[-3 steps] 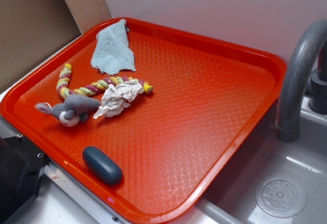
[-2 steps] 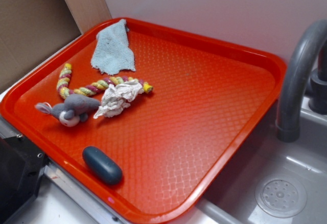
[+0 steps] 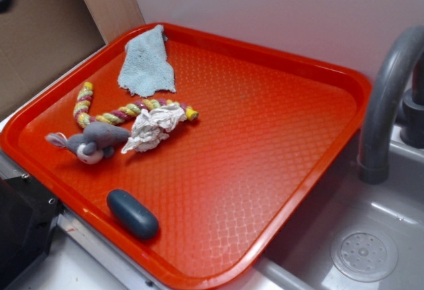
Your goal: Grab the white paper.
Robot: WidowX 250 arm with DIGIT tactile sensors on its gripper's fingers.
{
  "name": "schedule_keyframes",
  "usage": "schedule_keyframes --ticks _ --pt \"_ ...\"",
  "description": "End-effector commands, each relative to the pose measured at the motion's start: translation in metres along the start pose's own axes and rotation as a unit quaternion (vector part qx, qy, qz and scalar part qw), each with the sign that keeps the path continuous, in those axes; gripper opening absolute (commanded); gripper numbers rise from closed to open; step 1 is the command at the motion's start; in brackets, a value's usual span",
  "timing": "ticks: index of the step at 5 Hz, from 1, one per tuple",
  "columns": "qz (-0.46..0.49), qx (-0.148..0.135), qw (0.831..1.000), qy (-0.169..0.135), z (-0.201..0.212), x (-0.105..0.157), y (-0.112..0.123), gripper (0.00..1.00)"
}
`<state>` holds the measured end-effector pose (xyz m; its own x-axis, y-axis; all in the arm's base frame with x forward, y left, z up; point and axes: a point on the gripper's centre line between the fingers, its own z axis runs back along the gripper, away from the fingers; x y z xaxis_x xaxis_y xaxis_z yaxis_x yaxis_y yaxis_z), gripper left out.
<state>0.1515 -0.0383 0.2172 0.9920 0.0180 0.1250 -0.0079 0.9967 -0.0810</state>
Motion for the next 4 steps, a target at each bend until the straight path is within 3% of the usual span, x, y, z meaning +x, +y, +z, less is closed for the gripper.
schedule_keyframes --ticks 1,4 --pt "-0.035 0.002 0.998 -0.053 -0.041 0.036 -0.026 1.0" --pt "-0.09 0.08 0.993 0.021 -0.143 0.032 -0.02 1.0"
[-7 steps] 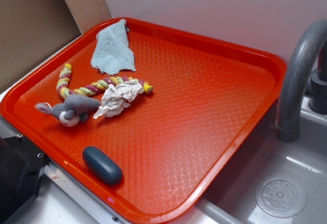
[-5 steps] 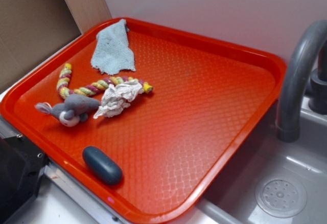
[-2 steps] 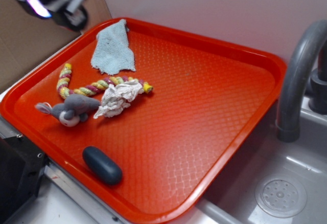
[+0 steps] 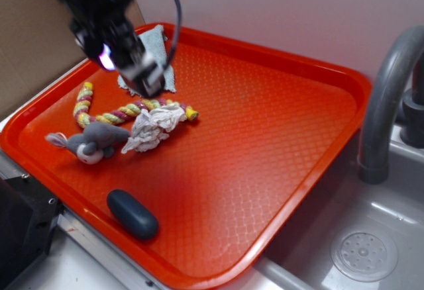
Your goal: Grab the white paper.
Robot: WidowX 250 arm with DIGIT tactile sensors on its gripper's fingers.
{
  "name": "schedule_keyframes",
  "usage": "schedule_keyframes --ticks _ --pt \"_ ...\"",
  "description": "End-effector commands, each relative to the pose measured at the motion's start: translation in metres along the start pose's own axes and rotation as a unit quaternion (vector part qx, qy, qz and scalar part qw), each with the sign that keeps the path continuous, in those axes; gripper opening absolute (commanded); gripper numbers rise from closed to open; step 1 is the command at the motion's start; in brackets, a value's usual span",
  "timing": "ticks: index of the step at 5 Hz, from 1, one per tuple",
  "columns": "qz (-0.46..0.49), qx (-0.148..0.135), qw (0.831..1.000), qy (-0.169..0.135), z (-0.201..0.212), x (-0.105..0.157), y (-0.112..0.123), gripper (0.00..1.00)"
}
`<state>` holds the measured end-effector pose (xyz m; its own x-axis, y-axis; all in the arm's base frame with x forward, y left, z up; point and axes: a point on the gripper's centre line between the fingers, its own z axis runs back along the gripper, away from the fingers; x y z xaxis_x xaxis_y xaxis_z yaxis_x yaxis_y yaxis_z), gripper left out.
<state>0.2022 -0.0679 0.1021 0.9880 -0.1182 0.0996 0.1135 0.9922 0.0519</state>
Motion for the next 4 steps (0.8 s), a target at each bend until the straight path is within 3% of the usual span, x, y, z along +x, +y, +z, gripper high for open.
schedule_keyframes --ticks 1,3,4 --pt "-0.028 0.042 0.998 0.023 -0.04 -0.008 0.004 1.0" --pt "-0.032 0.031 0.997 0.061 -0.078 -0.011 0.005 1.0" --pt "-0.049 0.036 0.996 0.065 -0.092 -0.011 0.007 1.0"
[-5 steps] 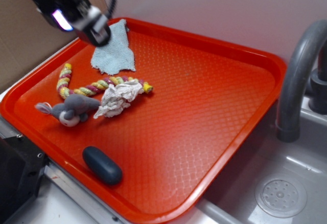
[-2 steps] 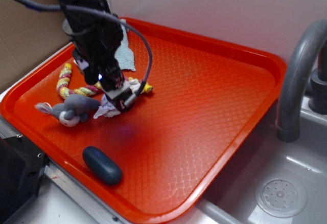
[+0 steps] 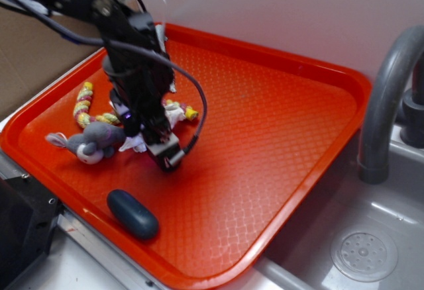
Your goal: Grab the white paper.
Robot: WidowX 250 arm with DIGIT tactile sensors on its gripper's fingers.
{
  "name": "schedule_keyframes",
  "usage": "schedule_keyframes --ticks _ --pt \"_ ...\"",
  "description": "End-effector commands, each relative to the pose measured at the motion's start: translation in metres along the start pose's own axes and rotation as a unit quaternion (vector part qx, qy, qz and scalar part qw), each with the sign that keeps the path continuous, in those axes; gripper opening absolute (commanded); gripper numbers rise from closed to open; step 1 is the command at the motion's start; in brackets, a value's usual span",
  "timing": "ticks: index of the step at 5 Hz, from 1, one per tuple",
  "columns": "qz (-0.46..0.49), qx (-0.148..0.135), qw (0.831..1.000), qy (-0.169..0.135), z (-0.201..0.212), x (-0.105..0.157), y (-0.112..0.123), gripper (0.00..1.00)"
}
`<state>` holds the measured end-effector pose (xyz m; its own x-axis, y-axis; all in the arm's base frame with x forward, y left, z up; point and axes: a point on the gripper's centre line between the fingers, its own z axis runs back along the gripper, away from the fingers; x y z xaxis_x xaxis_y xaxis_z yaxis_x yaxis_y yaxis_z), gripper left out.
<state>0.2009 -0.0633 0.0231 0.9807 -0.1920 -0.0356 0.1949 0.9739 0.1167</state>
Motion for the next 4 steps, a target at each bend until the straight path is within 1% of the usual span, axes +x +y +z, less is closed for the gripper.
schedule_keyframes --ticks 1,2,3,4 --pt "-0.002 0.005 1.0 -0.007 -0.013 0.0 0.006 0.0" --pt "0.006 0.02 1.0 -0.021 0.013 -0.005 0.011 0.0" --pt "0.023 0.03 0.999 -0.028 0.063 0.003 0.017 0.0" --pt "0.064 0.053 0.997 -0.004 0.113 0.015 0.02 0.0"
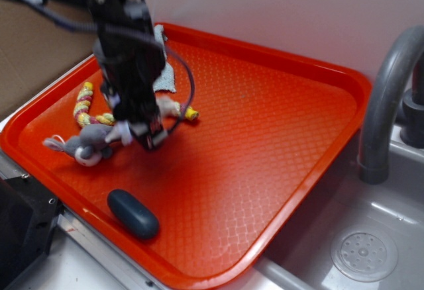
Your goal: Grab the white paper.
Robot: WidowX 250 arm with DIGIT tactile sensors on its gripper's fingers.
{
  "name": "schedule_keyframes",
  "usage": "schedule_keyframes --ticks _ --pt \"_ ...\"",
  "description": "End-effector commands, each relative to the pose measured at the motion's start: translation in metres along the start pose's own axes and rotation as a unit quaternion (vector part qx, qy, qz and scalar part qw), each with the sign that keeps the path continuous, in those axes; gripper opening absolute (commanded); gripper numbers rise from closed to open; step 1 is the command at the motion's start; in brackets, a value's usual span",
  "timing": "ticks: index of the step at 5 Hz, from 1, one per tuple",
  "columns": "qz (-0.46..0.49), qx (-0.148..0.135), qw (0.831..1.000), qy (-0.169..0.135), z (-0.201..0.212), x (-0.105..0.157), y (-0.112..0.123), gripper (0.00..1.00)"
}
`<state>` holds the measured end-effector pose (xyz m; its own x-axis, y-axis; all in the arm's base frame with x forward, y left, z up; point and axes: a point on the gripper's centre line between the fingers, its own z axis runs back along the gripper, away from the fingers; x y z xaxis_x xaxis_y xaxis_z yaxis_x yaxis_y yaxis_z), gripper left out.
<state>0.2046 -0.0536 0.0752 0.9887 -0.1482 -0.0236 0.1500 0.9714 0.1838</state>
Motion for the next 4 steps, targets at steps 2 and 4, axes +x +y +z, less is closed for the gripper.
schedule_keyframes --ticks 2,4 --pt "0.066 0.005 0.996 -0.067 0.157 0.01 0.005 0.0" --pt "0.023 -0.023 0.993 -0.111 0.17 0.013 0.008 0.0"
